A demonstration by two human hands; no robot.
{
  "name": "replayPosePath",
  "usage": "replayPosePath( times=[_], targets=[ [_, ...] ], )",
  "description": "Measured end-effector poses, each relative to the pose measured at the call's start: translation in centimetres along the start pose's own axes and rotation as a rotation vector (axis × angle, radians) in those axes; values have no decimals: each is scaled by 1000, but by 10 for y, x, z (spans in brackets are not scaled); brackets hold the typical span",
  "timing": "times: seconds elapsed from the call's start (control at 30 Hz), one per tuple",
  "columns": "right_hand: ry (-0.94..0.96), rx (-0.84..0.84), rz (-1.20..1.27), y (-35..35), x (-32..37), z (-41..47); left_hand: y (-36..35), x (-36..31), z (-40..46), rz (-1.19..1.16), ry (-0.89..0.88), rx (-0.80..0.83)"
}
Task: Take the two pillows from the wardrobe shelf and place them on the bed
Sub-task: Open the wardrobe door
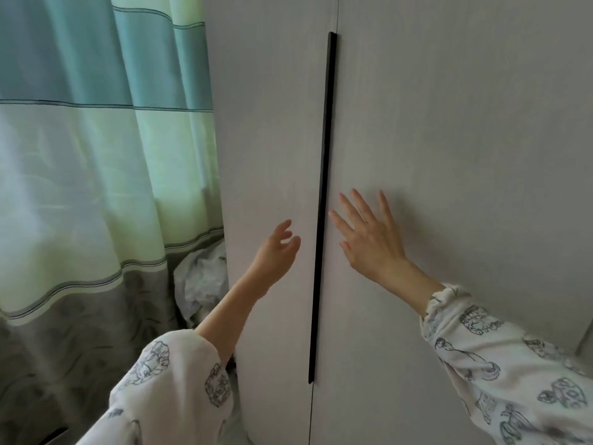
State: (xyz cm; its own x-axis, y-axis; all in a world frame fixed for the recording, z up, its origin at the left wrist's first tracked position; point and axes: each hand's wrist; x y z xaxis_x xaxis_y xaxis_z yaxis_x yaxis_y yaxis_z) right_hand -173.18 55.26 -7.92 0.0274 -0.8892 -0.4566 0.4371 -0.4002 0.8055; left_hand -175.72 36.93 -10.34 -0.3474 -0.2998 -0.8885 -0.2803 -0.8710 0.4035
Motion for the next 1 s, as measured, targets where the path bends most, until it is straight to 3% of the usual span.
replayPosePath(
  times=[0.13,0.33,0.67,0.87,0.93,1.0],
  targets=[
    [-111,2,-181,-21,-16,23,3,6,53,12,28,111],
    [-134,-201,-276,-39,-17,30,-19,10,85,8,-124,54],
    [-162,-179,-265,-40,-12,31,-14,22,89,-129,-204,107],
    [-204,-191,60,-35,13,33,4,33,70,-149,-272,123],
    [-168,-193,361,-35,31,30,15,36,61,-146,-289,142],
    [-146,-112,885,-29,57,26,28,41,51,-145,-315,159]
  ],
)
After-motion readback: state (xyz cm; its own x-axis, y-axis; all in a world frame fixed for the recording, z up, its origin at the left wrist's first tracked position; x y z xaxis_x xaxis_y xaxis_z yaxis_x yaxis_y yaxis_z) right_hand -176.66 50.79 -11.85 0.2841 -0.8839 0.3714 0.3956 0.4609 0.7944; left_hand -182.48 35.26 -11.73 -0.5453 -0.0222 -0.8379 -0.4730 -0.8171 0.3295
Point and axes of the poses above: each hand's wrist, its own z-axis towards the middle knuckle, its own y-axis out of the back of the hand, x = y × z, and after that the axes turned 13 degrees about x, right-handed
